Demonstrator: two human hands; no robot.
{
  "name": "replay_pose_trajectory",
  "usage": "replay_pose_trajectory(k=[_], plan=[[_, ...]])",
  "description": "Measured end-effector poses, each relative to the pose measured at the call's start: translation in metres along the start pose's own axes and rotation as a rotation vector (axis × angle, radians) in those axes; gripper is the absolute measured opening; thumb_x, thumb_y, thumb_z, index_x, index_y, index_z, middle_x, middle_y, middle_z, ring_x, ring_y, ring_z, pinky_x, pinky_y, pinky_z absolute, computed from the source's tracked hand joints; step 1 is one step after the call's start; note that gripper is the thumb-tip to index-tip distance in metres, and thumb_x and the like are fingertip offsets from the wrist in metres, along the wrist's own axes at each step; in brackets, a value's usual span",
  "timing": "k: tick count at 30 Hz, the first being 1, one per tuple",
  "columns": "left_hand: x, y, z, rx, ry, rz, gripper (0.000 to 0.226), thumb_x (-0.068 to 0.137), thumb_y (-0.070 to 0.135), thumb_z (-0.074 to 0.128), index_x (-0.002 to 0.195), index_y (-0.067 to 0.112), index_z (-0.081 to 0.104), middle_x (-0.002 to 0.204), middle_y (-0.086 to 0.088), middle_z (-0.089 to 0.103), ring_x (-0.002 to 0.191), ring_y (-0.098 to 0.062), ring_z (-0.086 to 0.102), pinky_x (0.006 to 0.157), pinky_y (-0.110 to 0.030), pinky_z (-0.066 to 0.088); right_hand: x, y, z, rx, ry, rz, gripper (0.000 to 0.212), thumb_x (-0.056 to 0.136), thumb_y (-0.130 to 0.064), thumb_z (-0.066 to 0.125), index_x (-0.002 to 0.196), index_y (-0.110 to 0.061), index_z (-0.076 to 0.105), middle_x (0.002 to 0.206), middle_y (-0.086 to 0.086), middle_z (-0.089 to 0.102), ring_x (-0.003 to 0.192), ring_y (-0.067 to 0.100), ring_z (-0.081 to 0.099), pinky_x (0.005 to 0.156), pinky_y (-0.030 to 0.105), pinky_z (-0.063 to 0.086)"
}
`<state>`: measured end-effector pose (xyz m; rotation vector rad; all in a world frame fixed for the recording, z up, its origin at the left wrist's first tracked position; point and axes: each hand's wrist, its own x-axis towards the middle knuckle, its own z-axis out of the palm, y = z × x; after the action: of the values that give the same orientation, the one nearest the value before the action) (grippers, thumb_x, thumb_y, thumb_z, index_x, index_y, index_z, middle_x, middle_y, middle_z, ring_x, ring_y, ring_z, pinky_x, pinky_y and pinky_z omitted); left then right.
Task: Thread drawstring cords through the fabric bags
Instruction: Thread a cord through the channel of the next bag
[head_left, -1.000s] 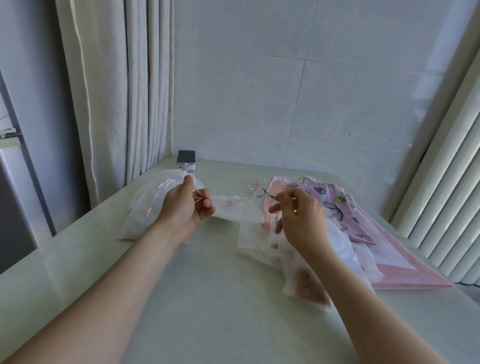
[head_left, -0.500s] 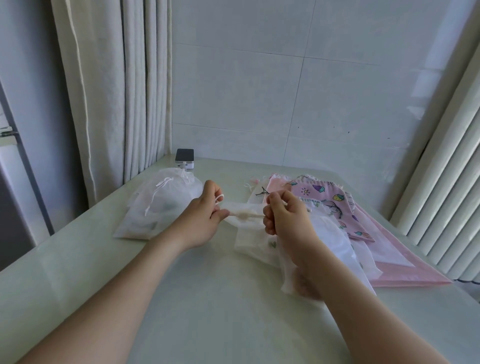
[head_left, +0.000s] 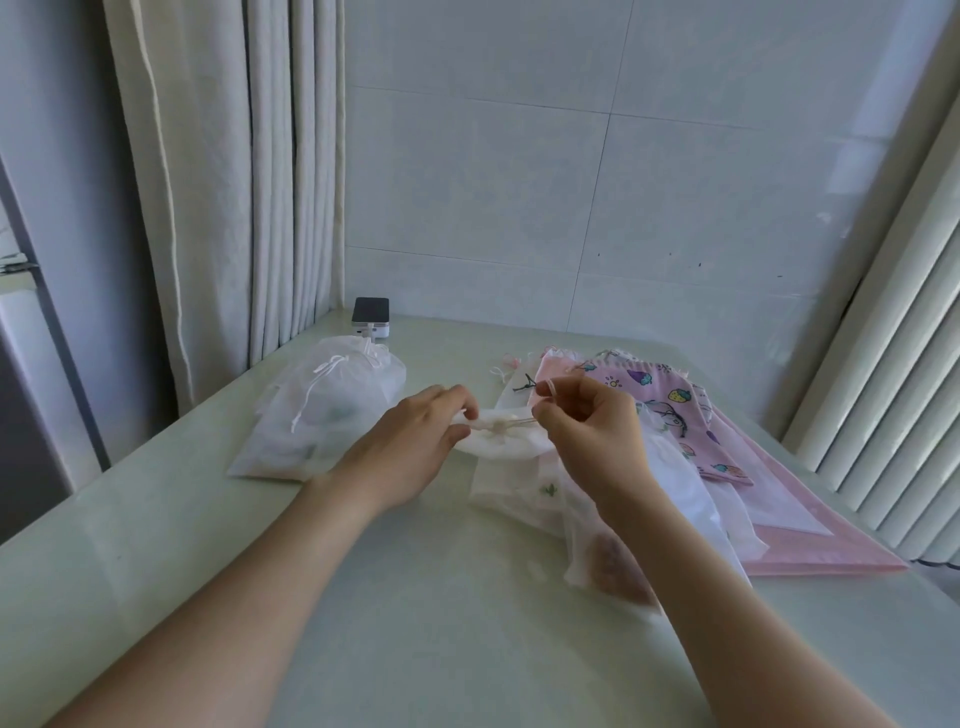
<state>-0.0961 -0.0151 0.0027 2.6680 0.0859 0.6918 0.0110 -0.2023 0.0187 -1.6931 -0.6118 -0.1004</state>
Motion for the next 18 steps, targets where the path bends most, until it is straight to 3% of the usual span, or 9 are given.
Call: replay_pose_trajectory(k=[2, 5, 8, 12, 15, 18], plan=[[0.001, -0.002, 0.003, -0.007, -0.009, 0.000, 0.013, 0.107, 0.024, 0.055, 0.119, 0.027, 0.060, 0.102, 0.006, 0.061, 0.090, -0.018, 0.060, 0.082, -0.039, 0.051, -0.001, 0.002, 0.002, -0.134, 0.043, -0.123, 0.013, 0.091, -0.015, 0.071, 0.094, -0.026, 0.077, 0.078, -0.012, 0.074, 0.068, 0.003, 0.065, 0.065, 0.016, 0.047], [-0.001, 0.000, 0.004, -0.037, -0.076, -0.003, 0.020, 0.106, 0.022, 0.057, 0.124, 0.030, 0.062, 0.087, 0.014, 0.056, 0.082, -0.004, 0.056, 0.075, -0.030, 0.043, 0.000, 0.004, 0.003, -0.231, 0.061, -0.248, 0.013, 0.093, -0.013, 0.071, 0.098, -0.023, 0.077, 0.086, -0.016, 0.076, 0.081, -0.001, 0.070, 0.067, 0.011, 0.047], [-0.001, -0.002, 0.003, -0.033, -0.126, 0.011, 0.020, 0.102, 0.022, 0.064, 0.117, 0.034, 0.067, 0.099, 0.014, 0.059, 0.092, -0.001, 0.056, 0.078, -0.023, 0.040, -0.002, 0.006, 0.002, -0.251, -0.036, -0.341, 0.013, 0.097, -0.008, 0.066, 0.101, -0.017, 0.074, 0.084, -0.012, 0.076, 0.081, 0.002, 0.073, 0.068, 0.010, 0.049], [0.000, -0.001, 0.001, -0.027, -0.241, 0.007, 0.020, 0.099, 0.020, 0.066, 0.106, 0.037, 0.074, 0.094, 0.013, 0.054, 0.091, 0.001, 0.054, 0.079, -0.020, 0.039, -0.008, 0.006, 0.007, -0.311, -0.253, -0.421, 0.018, 0.098, 0.000, 0.059, 0.101, -0.014, 0.070, 0.082, -0.016, 0.069, 0.068, 0.005, 0.073, 0.067, 0.022, 0.056], [-0.001, 0.003, 0.000, -0.040, -0.318, -0.009, 0.023, 0.101, 0.018, 0.061, 0.104, 0.036, 0.077, 0.094, 0.018, 0.051, 0.089, 0.007, 0.053, 0.075, -0.007, 0.037, -0.007, 0.008, 0.010, -0.437, -0.361, -0.436, 0.021, 0.095, -0.001, 0.058, 0.100, -0.015, 0.073, 0.079, -0.021, 0.067, 0.068, 0.001, 0.068, 0.071, 0.025, 0.056], [-0.001, 0.006, -0.002, -0.010, -0.330, -0.017, 0.032, 0.101, 0.013, 0.054, 0.103, 0.036, 0.076, 0.095, 0.014, 0.048, 0.089, 0.000, 0.053, 0.076, -0.009, 0.037, -0.005, 0.011, 0.012, -0.530, -0.402, -0.356, 0.021, 0.094, -0.005, 0.059, 0.096, -0.017, 0.075, 0.076, -0.013, 0.072, 0.070, 0.006, 0.068, 0.078, 0.034, 0.058]])
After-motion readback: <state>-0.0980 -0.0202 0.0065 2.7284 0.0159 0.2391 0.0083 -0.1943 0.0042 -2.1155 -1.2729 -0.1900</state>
